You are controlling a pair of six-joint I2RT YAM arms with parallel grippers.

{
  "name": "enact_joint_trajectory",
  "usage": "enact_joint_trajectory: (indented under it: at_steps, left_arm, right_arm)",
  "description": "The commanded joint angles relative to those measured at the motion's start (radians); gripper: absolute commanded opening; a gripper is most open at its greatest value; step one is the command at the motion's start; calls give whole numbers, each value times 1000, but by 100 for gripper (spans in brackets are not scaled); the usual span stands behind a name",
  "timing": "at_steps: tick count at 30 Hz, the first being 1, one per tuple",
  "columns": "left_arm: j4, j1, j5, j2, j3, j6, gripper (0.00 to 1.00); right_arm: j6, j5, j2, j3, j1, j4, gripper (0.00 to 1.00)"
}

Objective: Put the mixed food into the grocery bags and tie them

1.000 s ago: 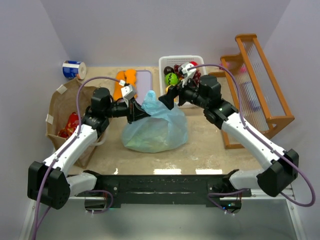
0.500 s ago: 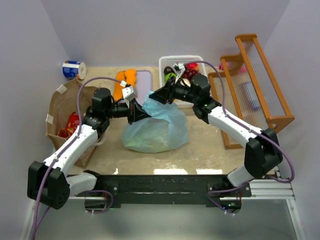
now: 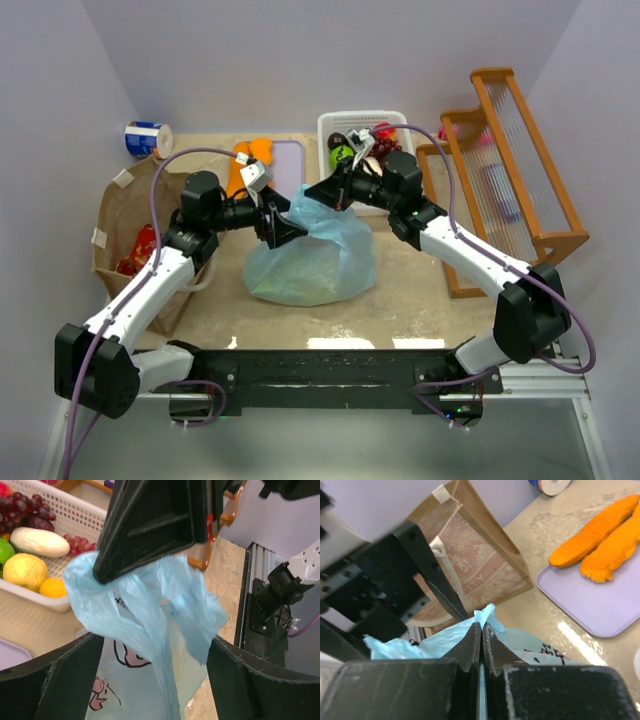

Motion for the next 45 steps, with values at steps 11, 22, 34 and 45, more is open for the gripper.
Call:
enact_joint_trajectory:
  at_steps: [11, 22, 34, 45]
  left_arm:
    - [6, -19, -33, 17, 200, -104, 95]
    - [-17, -65, -218, -35, 218, -44, 92]
    - [-115, -112, -315, -10, 292, 20, 80]
    - [-103, -142, -178, 22, 289, -10, 82]
  right_arm:
    - [-118, 135, -67, 31, 14, -115, 0]
    - [-155, 214, -88, 32, 23, -161, 0]
    - [-170, 245, -97, 34, 25, -187, 0]
    - [-188, 288, -111, 43, 29, -222, 0]
